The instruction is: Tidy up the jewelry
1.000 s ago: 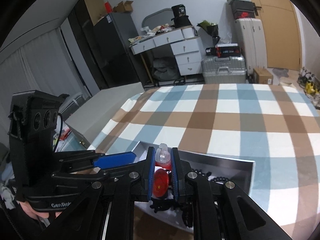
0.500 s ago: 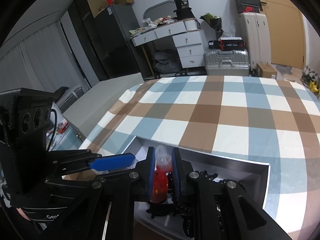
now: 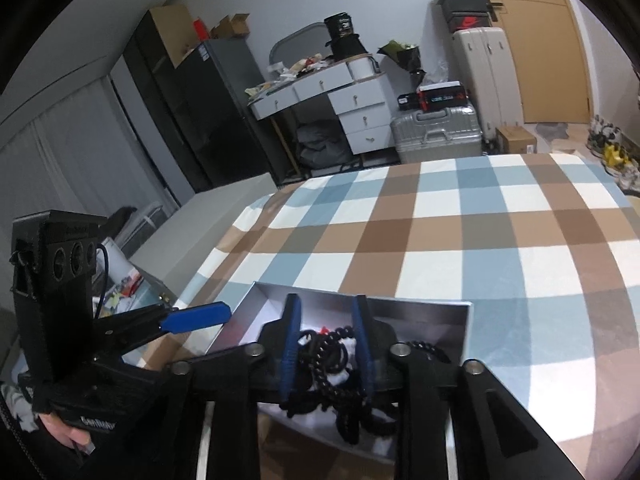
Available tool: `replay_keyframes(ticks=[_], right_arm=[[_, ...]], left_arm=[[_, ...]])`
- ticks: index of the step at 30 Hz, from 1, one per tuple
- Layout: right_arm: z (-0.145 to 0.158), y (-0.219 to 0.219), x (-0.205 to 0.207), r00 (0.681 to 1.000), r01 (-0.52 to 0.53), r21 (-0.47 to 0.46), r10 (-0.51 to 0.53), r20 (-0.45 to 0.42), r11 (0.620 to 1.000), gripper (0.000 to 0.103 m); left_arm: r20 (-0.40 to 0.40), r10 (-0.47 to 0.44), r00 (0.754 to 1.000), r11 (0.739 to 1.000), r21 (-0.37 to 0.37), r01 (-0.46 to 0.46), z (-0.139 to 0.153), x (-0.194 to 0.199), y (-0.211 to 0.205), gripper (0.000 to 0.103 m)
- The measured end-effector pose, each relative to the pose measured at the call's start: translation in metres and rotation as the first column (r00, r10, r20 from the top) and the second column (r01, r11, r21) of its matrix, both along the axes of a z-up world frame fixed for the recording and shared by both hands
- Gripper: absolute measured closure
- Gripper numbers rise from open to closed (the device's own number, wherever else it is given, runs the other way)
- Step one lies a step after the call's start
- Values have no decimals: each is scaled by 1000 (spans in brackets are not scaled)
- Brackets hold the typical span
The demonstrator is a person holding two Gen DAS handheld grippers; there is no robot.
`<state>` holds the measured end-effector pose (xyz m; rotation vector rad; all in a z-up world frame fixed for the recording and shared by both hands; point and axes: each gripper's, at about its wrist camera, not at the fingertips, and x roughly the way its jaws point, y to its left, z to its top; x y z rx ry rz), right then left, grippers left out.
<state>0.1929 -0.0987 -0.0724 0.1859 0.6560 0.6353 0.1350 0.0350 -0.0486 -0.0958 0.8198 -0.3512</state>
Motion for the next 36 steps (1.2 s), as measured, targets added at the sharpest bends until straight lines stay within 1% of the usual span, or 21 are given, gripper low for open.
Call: replay_keyframes(ticks=[3, 5, 7, 9, 10, 11, 13, 14, 15, 16, 17, 18, 19, 21, 24, 27, 28, 30, 32, 33, 36], right_arm=[[2, -11, -7, 1000, 27, 14, -27, 9, 1000, 73], [6, -20, -15, 998, 48, 36, -49, 26, 998, 68], [11, -26, -23, 996, 65, 52, -68, 52, 997, 57], [19, -34, -36, 991, 77, 74, -84, 101, 994, 53], [23, -38, -45, 987, 80, 94, -92, 129, 992, 51], [26, -42, -52, 983, 82, 111, -98, 152, 990, 50], [32, -47, -65, 974, 83, 137, -109, 199, 987, 38], [34, -49, -70, 970, 82, 143, -112, 218, 986, 34], [37, -50, -77, 962, 83, 149, -118, 245, 985, 28], [39, -51, -84, 953, 89, 154, -128, 273, 984, 22], [40, -52, -91, 946, 92, 157, -135, 295, 983, 18], [42, -52, -95, 940, 94, 153, -138, 312, 984, 7], [43, -50, -102, 930, 97, 143, -141, 338, 985, 1], [43, -46, -112, 913, 95, 115, -133, 386, 989, 0], [41, -41, -127, 882, 117, 88, -144, 449, 989, 0], [36, -42, -137, 849, 166, 84, -186, 495, 983, 0], [34, -43, -140, 835, 181, 82, -197, 514, 980, 0], [29, -44, -145, 815, 204, 80, -214, 538, 976, 0], [23, -45, -145, 807, 227, 73, -230, 545, 971, 0], [20, -45, -144, 807, 239, 65, -236, 541, 969, 0], [13, -45, -145, 802, 261, 44, -242, 546, 964, 0]], left_arm=[[40, 7, 999, 1000, 28, -8, 9, -7, -3, 33], [66, 15, 998, 999, 38, -18, 15, -13, -4, 33], [99, 33, 994, 998, 45, -38, 22, -19, -4, 32], [138, 57, 989, 996, 57, -65, 29, -25, -5, 26], [162, 74, 984, 994, 62, -85, 31, -29, -6, 20], [191, 97, 977, 992, 62, -111, 34, -33, -6, 19], [243, 111, 964, 990, 56, -129, 39, -41, -7, 19], [271, 123, 955, 988, 59, -145, 42, -46, -9, 19], [299, 145, 943, 984, 60, -171, 44, -50, -10, 18], [315, 161, 935, 980, 58, -188, 45, -52, -10, 13], [333, 177, 926, 977, 52, -205, 46, -55, -11, 5], [363, 203, 910, 973, 34, -230, 47, -60, -9, 1], [388, 231, 892, 965, 24, -261, 48, -65, -9, 1], [440, 261, 859, 954, 19, -300, 50, -73, -10, 1], [479, 268, 836, 950, 15, -313, 47, -81, -11, 1], [510, 289, 810, 936, 27, -350, 39, -86, -11, 1], [514, 295, 805, 934, 24, -358, 37, -87, -10, 1], [531, 316, 786, 926, 6, -377, 26, -91, -5, 1], [527, 351, 774, 912, -7, -409, 18, -94, -2, 1], [531, 357, 768, 910, -14, -413, 13, -96, 1, 1], [563, 353, 747, 902, 7, -432, 7, -102, 0, 1]])
